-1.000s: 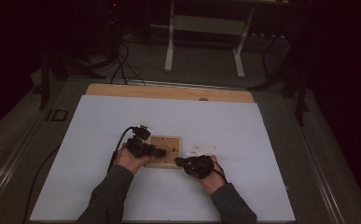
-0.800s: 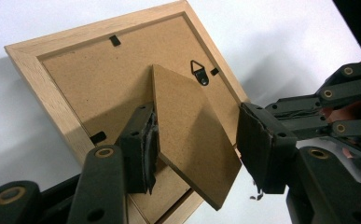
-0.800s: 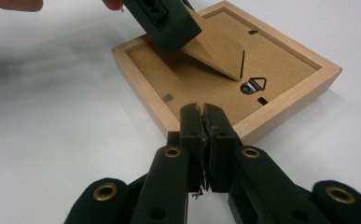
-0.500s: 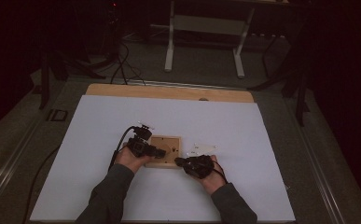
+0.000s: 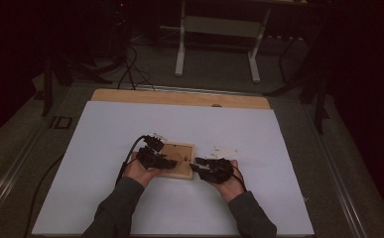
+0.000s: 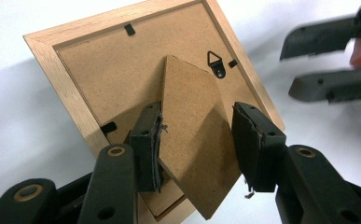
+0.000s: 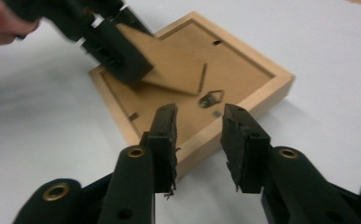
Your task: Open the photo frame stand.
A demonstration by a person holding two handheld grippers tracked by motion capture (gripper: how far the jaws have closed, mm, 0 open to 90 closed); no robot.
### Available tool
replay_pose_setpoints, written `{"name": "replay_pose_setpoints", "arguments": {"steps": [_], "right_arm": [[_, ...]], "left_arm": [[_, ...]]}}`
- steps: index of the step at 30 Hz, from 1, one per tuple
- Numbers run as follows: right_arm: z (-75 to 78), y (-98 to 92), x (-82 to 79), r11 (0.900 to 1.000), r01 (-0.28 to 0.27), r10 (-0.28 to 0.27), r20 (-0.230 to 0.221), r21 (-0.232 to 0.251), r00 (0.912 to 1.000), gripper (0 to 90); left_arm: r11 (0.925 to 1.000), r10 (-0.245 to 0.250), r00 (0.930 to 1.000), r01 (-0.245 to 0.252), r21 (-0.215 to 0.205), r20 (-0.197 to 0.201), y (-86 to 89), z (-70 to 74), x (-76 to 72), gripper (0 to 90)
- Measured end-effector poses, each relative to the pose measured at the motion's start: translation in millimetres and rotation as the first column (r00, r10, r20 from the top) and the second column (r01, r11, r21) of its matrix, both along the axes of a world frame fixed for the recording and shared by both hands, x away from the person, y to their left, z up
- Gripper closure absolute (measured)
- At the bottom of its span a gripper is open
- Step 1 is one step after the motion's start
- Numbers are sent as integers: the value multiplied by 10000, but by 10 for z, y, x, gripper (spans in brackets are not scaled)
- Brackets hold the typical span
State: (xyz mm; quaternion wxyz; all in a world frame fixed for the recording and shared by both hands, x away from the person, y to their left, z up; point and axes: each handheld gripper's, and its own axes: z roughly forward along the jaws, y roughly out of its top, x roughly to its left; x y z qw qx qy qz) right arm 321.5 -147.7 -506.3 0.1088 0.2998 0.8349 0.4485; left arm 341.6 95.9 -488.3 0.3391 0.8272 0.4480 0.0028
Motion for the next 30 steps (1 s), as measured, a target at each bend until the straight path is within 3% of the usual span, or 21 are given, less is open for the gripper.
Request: {"name": "replay_pose_setpoints", "arguments": {"steps": [8, 13, 21, 30], "right_arm": [[34, -52, 94, 9991, 404, -403, -140, 84, 9991, 563], [20, -72, 177, 9980, 577, -564, -511, 244, 9971, 513], [1, -54, 310, 9940, 779, -680, -1250, 764, 9898, 417], [-46, -47, 436, 9826, 946, -565, -2278, 1598, 9721, 391]], "left_arm": [[9996, -194, 9969, 178, 220, 759, -22, 29, -109, 563], [9995, -264, 9921, 242, 194, 1224, -14, 16, -177, 564], [9983, -568, 9737, 534, 212, 2206, -1, 10, -329, 565], [9962, -783, 9580, 860, -158, 2758, 51, -19, -404, 574]]}}
